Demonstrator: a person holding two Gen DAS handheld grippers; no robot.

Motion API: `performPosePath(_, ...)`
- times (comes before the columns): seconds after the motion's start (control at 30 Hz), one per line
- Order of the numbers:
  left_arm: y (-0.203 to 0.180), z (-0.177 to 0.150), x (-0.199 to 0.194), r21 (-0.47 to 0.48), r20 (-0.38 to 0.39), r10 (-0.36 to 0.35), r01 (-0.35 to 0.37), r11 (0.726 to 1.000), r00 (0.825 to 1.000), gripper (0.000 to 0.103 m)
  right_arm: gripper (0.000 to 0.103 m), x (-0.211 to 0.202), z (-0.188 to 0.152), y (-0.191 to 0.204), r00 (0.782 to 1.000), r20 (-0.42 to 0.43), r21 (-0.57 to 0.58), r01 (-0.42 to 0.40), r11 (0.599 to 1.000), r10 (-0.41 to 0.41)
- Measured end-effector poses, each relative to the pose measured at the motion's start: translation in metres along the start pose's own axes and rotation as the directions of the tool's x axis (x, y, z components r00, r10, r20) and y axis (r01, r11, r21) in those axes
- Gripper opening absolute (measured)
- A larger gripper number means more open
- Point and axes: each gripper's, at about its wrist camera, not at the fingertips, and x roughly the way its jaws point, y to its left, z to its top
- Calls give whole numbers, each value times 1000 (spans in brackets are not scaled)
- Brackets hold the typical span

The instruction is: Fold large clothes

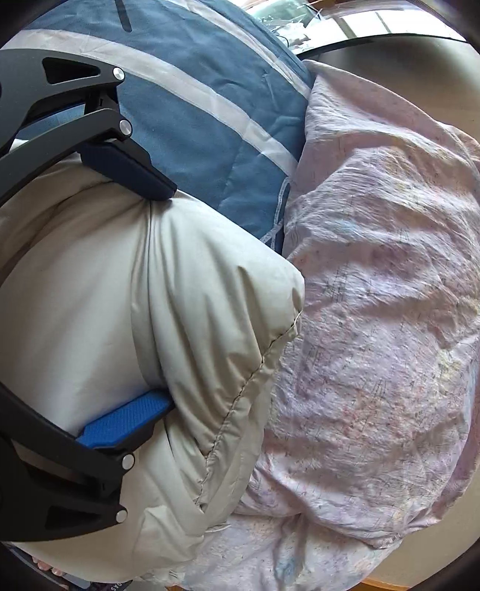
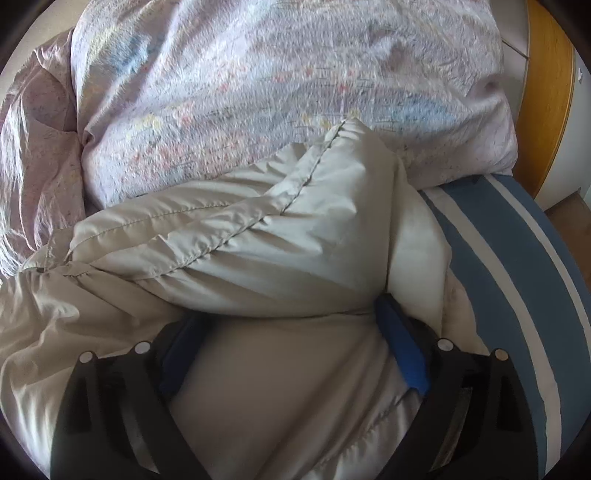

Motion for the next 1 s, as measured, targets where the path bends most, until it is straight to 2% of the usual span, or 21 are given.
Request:
performPosePath(0.07,2,-3,-8,12,14,25,-25,1000,1000,102,86,-21,-2,-6,998,51,7,-35,999,34)
performPosePath(0.13,7,-7,-12,10,21,46,-46,999,999,102,86,-31,-4,-13,997,72,15,-35,999,34)
performPosePath(0.27,27,-5,3,-101,-35,-15,12,995,999,102,86,-13,-12,-17,1000,11,-4,-22,1000,22)
performPosePath(0.33,32,-6,9,-135,-53,-44,36,990,998,102,87,-6,-15,-17,1000,22,-12,-8,1000,9)
performPosePath(0.5,24,-12,9,-97,-16,-4,3,995,1000,102,89,3,-17,-18,1000,31,-2,-2,1000,2)
performPosePath(0.6,19,-16,1,-92,-15,19,-20,996,1000,102,87,-3,-16,-22,1000,21,9,-3,1000,3)
performPosePath(0.7,20,-19,-21,-87,-5,30,-30,996,1000,102,86,-33,-27,-41,994,69,87,-85,993,79)
performPosePath(0.77,29,-24,-39,-100,0,-18,18,995,1000,102,86,-54,-37,-62,986,87,172,-154,973,140)
performPosePath(0.87,52,-33,-70,-153,23,-97,99,983,995,102,87,-77,-54,-97,979,90,314,-201,928,181)
performPosePath(0.9,61,-38,-79,-181,29,-121,124,976,992,102,87,-80,-59,-106,978,88,350,-209,913,190)
performPosePath(1.0,93,-54,-86,-316,15,-210,204,927,978,102,87,-75,-78,-138,958,55,503,-270,821,281)
